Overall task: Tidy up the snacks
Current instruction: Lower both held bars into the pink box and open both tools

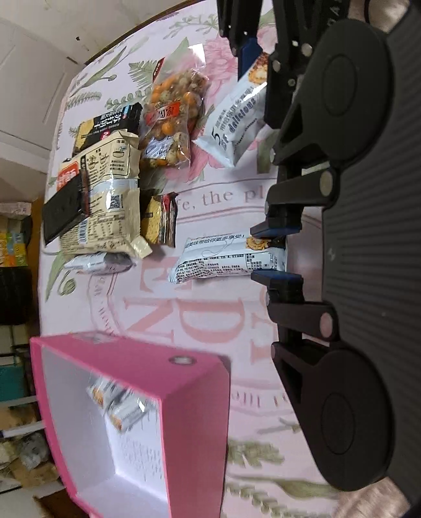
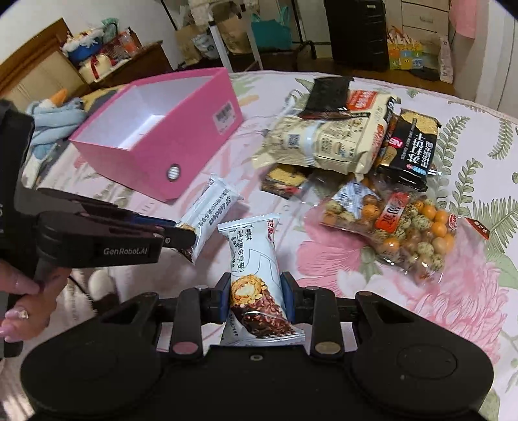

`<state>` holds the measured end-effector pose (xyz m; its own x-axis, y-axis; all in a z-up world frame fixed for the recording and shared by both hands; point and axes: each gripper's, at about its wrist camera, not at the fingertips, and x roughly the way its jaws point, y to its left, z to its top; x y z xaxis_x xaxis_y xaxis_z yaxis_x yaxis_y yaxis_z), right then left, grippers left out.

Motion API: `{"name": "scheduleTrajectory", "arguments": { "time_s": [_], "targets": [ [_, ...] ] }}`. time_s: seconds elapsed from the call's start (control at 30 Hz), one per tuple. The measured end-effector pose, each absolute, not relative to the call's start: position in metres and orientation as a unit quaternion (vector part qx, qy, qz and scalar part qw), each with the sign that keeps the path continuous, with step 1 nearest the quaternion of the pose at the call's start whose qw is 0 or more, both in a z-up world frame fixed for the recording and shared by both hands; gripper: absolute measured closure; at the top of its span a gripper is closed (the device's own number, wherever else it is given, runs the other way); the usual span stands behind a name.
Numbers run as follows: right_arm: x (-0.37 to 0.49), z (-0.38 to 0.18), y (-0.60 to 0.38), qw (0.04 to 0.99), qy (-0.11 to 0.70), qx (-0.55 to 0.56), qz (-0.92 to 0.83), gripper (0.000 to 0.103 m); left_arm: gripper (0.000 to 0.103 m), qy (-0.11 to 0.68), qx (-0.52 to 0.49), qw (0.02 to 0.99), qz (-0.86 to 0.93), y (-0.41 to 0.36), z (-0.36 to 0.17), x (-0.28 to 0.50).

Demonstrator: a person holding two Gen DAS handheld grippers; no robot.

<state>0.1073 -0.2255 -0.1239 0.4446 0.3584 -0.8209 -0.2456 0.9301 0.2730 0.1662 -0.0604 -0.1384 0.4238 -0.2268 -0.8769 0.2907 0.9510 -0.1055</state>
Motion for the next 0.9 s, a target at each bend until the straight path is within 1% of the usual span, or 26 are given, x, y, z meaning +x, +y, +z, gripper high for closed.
{"name": "scheduleTrajectory", "arguments": {
  "time_s": [0.37,0.7,0.9],
  "targets": [
    [0.096,-0.058,-0.195,0.860,0.465,0.021,0.210,0.067,0.083,0.465,0.014,0.870,-0.164,-0.021,-0.075,0.134],
    [0.111,-0.029,-0.149,0.866,0.431,0.005,0.251,0.067,0.083,0.428,0.006,0.893,-0.141,0.020,-0.037,0.132],
    [0.141,-0.019,-0.116,0.871,0.412,-0.001,0.267,0.067,0.083,0.414,-0.012,0.903,-0.111,0.052,-0.028,0.146]
  ]
}}
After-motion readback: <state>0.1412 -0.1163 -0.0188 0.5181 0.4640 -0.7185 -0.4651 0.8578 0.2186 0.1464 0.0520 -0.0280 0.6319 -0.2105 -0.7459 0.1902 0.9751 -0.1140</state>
